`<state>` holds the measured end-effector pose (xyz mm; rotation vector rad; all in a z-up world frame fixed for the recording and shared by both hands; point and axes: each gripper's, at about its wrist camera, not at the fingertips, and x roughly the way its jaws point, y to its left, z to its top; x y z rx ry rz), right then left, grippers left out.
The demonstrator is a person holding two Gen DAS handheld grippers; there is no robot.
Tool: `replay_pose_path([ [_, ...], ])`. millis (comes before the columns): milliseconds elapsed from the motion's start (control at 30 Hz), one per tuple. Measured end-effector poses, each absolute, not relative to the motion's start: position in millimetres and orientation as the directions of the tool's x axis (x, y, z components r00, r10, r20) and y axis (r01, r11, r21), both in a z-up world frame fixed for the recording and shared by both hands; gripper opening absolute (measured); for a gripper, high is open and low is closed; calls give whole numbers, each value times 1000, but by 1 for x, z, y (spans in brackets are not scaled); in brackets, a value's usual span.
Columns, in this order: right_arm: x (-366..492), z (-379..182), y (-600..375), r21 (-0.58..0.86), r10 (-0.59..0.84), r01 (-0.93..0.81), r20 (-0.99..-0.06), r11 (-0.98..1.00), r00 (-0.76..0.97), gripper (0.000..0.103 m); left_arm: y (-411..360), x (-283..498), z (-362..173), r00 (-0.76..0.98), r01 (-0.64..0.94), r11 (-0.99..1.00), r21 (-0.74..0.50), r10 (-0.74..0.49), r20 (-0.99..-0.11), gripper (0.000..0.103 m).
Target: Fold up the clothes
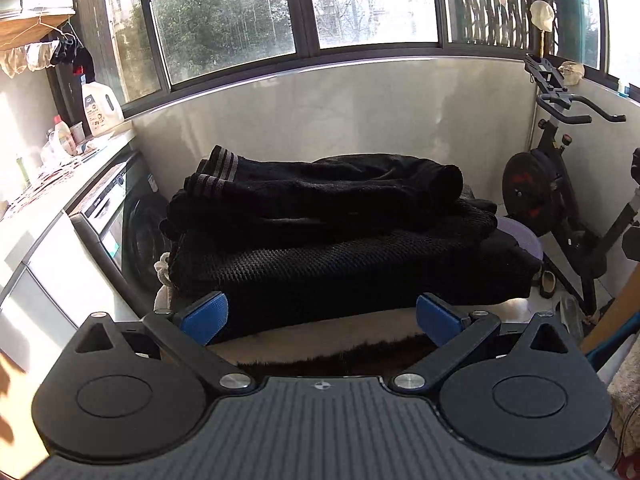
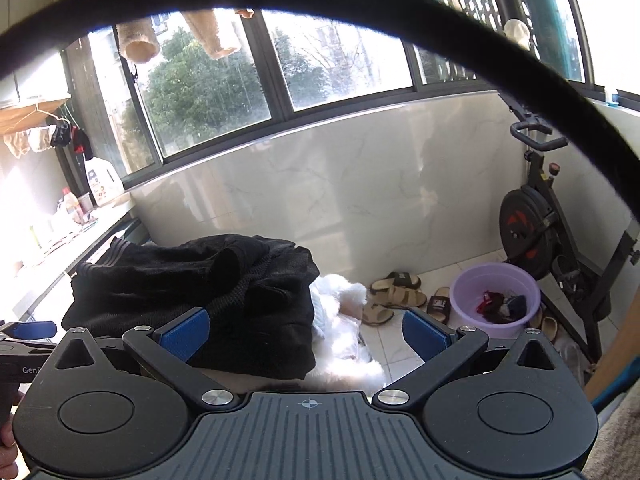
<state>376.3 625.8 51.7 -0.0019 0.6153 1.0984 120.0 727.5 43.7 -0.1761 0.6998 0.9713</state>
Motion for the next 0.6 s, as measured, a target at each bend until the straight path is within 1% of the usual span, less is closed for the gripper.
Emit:
replay_pose_path([
  [100, 367, 51, 604, 278, 826, -838, -474, 470, 306, 102, 707, 121, 39, 324, -825, 539, 172, 700, -637, 102],
  [233, 356, 48, 570, 258, 825, -849, -477, 461, 303, 102, 670, 117, 31, 323, -833, 529, 163, 704, -633, 102],
  [367, 344, 42, 542, 225, 812, -857, -494, 463, 309, 102, 634, 105, 22, 326, -854, 504, 130, 714, -620, 102],
  [433, 338, 37, 529, 213, 807, -861, -503, 462, 309, 102, 616, 95, 20, 339, -867, 488, 100, 726, -598, 102],
  [533, 328, 28, 512, 217, 803, -863, -519, 456, 293, 102, 596, 85, 16, 344, -874, 480, 76, 721, -602, 102],
  [600, 323, 21, 505, 221, 796, -861, -534, 458, 286, 102, 586, 83, 13, 286, -880, 457, 134, 732, -619, 102],
])
